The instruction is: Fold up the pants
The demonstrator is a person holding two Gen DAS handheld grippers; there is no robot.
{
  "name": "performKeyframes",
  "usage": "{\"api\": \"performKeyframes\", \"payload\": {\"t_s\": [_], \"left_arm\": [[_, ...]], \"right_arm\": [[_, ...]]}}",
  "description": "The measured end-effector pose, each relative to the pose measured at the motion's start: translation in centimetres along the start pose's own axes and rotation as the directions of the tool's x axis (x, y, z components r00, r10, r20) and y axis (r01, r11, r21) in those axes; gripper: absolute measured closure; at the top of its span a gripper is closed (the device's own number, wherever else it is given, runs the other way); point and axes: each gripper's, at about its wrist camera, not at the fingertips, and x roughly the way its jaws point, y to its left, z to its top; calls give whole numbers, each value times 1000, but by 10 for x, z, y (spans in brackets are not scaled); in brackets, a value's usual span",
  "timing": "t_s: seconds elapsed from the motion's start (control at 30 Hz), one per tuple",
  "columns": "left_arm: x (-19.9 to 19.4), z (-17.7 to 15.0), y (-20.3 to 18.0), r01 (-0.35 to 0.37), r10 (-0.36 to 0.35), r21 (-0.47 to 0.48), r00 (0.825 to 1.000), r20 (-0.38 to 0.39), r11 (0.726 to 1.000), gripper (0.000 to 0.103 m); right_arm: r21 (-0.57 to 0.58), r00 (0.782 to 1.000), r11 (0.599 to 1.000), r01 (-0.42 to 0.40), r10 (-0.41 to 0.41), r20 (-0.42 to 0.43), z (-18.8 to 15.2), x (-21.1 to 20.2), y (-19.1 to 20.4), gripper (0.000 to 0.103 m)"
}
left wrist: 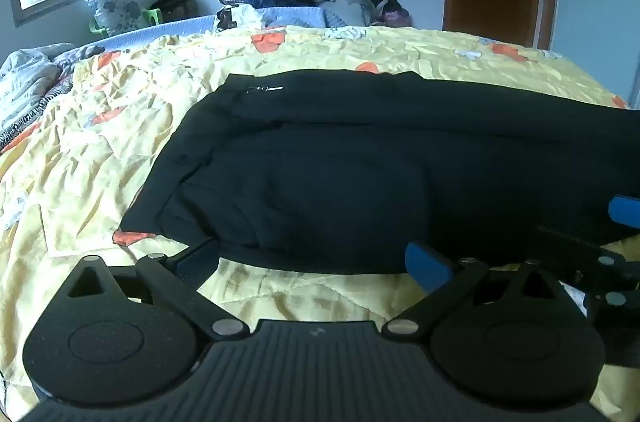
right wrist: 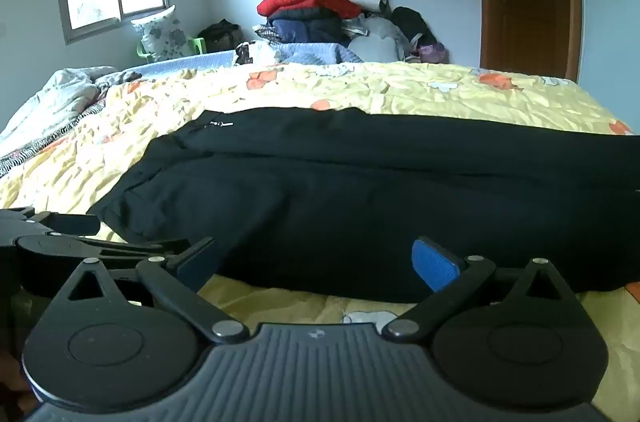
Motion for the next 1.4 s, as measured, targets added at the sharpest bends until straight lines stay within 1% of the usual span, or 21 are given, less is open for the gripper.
{"api": "performKeyframes", "payload": {"t_s": [0.1, 0.2, 0.27, 0.37, 0.4, 0.47, 0.7, 0.97, 1.27, 1.4], "left_arm": [[-1, -2, -1, -5, 5, -4, 1000, 13, 1000, 2], [7, -7, 0, 4, -4, -2, 1000, 0, 1000, 2], [10, -7, 4, 10, -10, -10, 1000, -4, 1000, 3], [10, -10, 6, 24, -24, -15, 1000, -9, 1000, 3], [13, -12, 6, 28, -28, -15, 1000, -11, 999, 3], [20, -15, 3, 29, -29, -12, 999, -16, 999, 3], [23, -19, 4, 33, -33, -16, 999, -14, 999, 3], [24, -25, 5, 38, -38, 5, 999, -7, 999, 2], [24, -31, 3, 42, -42, 7, 999, 6, 999, 1], [23, -33, 4, 44, -44, 0, 999, 7, 999, 1]], "right_arm": [[12, 1000, 1000, 1, -1, 3, 0, 1, 1, 0], [27, 1000, 1000, -4, 5, -11, -9, 7, -1, 0], [39, 1000, 999, -7, 7, -22, -10, 8, -4, 0], [43, 1000, 999, -8, 9, -28, -10, 6, -4, 0], [42, 999, 999, -4, 5, -36, -11, 11, -2, 0], [40, 999, 999, -2, 4, -40, -11, 12, -2, 0], [36, 999, 999, 12, -10, -51, -16, 13, -1, 0], [43, 997, 999, 23, -20, -73, -21, 19, -6, 0], [43, 991, 996, 83, -78, -113, -28, 39, -18, 0], [15, 989, 994, 108, -106, -108, -31, 42, -14, 0]]}}
